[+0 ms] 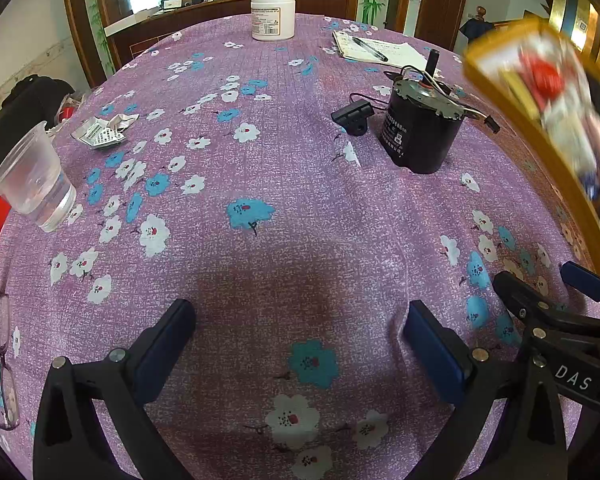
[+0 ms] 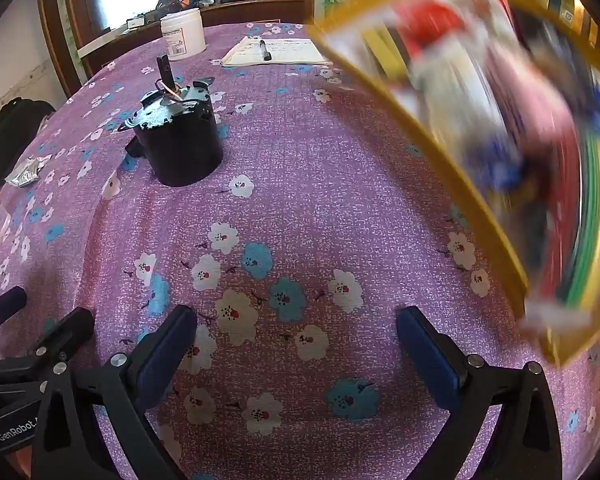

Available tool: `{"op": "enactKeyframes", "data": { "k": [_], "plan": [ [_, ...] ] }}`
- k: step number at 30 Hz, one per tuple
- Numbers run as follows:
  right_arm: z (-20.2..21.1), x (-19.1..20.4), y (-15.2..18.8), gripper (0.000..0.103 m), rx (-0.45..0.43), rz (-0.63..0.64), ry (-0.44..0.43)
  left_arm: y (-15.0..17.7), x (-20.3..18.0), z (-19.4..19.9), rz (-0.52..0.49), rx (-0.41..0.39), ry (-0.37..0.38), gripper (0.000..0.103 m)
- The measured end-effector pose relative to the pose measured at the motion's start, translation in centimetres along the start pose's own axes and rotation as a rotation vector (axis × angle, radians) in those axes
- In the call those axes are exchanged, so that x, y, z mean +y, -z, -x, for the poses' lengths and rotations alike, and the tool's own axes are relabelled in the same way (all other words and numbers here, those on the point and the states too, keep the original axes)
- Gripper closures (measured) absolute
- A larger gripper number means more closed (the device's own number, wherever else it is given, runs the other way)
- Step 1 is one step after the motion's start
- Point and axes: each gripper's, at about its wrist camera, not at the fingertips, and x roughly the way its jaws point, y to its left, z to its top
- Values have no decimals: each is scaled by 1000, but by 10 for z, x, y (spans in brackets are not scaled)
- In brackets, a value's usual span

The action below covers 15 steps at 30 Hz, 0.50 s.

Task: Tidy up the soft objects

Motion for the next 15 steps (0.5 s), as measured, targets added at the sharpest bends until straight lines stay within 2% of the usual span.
{"op": "enactKeyframes", "data": {
  "k": [15],
  "plan": [
    [4,3,4,1,0,0,0,1,1,-2,0,0,0,0]
  ]
}}
